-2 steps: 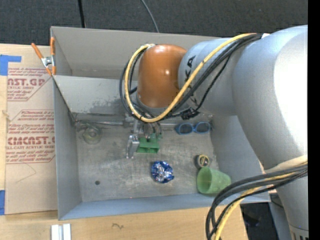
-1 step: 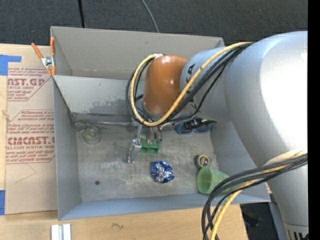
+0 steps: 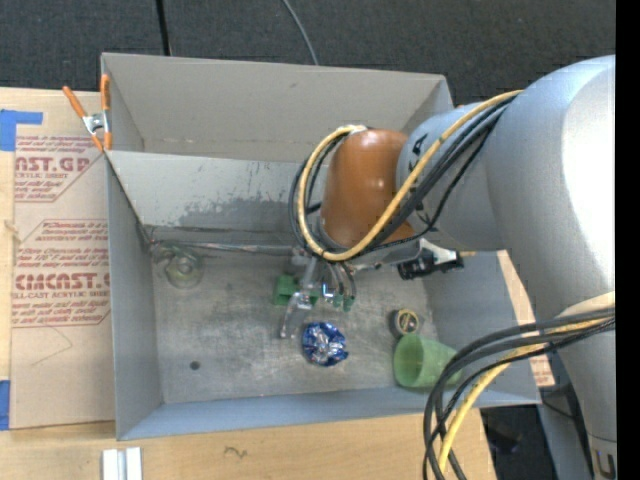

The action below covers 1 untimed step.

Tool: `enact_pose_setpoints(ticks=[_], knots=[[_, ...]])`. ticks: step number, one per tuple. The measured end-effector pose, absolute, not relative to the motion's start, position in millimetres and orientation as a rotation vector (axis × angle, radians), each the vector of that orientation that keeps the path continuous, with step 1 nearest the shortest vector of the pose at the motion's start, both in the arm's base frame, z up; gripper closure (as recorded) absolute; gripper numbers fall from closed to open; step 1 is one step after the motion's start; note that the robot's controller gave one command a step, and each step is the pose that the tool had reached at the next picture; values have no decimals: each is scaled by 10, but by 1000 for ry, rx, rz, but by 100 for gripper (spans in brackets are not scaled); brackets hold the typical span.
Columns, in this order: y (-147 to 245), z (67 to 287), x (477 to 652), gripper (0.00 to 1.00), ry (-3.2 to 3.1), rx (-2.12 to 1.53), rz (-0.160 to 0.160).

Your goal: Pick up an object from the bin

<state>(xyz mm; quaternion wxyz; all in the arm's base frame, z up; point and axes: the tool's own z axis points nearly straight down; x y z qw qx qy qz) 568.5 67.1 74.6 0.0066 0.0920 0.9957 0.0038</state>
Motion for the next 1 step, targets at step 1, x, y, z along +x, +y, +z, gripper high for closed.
enact_pose_setpoints(ticks=[1], knots=[[681,751,5683,100,3122,282,9]])
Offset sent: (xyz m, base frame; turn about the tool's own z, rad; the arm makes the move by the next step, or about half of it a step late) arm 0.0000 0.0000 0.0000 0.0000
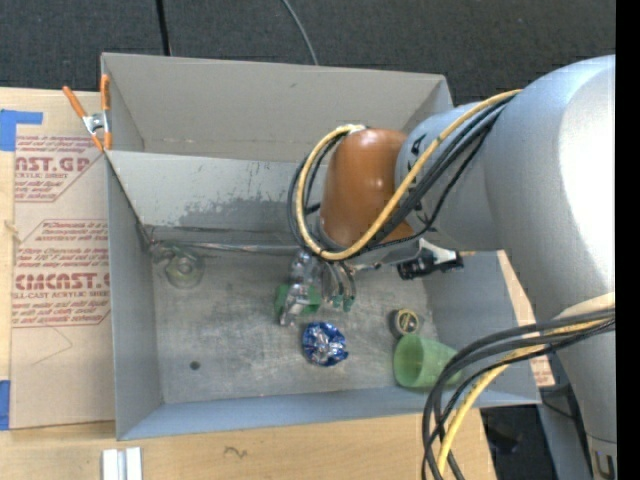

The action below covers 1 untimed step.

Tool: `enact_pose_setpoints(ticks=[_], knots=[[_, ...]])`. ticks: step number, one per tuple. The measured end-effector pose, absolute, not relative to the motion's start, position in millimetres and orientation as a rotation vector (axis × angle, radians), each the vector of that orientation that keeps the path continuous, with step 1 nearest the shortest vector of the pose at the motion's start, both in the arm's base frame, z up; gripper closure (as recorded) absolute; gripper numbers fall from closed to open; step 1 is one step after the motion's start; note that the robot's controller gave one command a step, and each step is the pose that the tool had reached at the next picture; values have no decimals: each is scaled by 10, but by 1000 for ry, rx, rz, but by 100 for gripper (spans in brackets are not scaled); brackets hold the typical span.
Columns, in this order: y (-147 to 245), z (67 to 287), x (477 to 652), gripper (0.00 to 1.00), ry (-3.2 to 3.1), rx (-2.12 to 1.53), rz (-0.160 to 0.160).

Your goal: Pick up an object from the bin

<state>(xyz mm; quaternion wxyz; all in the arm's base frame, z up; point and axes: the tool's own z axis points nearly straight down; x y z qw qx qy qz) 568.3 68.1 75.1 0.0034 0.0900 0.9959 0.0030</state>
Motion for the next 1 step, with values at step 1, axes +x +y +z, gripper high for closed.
enact_pose_setpoints(ticks=[1], knots=[[726,2306,5759,100,3130,88,2]])
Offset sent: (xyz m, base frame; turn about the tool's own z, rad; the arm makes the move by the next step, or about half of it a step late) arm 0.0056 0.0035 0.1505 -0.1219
